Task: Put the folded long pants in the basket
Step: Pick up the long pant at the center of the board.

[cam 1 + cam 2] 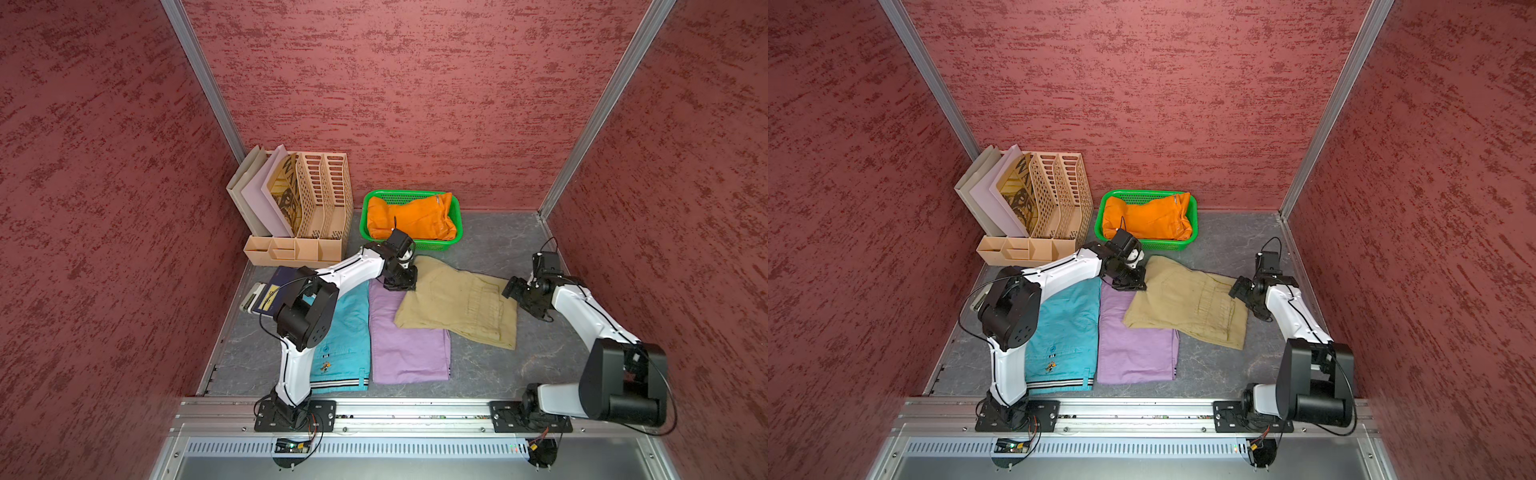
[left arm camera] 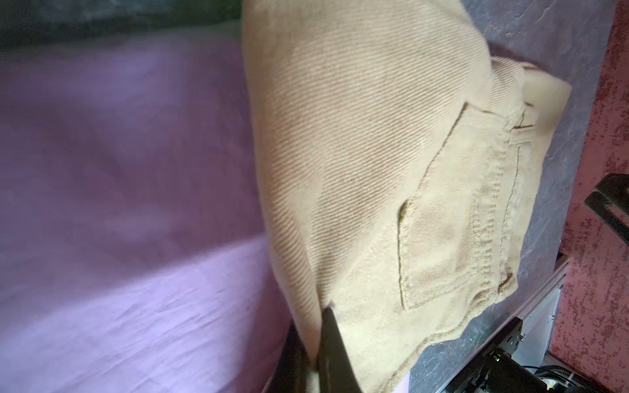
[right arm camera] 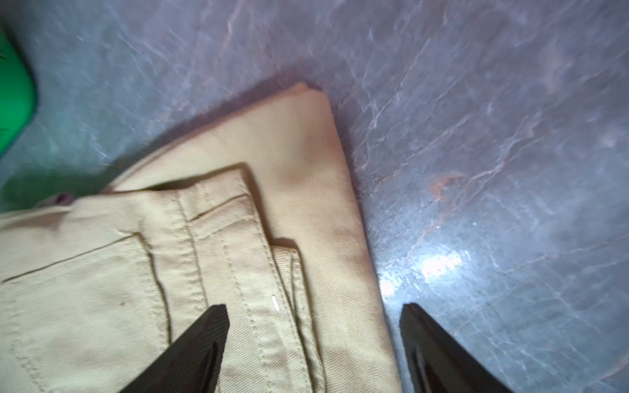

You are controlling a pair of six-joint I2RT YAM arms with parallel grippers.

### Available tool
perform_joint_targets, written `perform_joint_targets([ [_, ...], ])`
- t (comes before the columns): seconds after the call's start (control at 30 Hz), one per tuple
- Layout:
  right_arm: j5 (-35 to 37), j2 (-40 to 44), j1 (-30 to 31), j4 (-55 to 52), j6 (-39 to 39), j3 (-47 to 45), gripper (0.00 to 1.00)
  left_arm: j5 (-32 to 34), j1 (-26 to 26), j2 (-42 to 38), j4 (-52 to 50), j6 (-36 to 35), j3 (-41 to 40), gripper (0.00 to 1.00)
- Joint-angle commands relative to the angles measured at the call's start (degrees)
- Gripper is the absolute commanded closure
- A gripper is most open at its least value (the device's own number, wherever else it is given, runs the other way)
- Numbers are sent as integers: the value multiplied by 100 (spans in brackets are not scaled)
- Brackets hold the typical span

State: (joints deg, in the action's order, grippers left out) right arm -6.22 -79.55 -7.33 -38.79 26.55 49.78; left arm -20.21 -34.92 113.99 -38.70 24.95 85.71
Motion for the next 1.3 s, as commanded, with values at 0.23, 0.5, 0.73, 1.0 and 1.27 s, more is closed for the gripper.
perform_joint_targets([
  [0.23,-379,-739,-45,326,-34,-332,11,-211,20,-167,353,-94,-31,100],
  [0.5,-991,-1066,-7,437,-110,-338,20,-229,29,-185,407,-78,-45,100],
  [0.73,-1083,-1230,83,511,-211,-221,57,-288,-23,-220,477,-46,-63,100],
  [1.0,-932,-735,142,322,-282,-114,100,-403,-92,-340,412,-16,56,100],
  [1.27,-547,532,143,-607,-231,477,100,-277,-357,-915,-174,-104,542,100],
])
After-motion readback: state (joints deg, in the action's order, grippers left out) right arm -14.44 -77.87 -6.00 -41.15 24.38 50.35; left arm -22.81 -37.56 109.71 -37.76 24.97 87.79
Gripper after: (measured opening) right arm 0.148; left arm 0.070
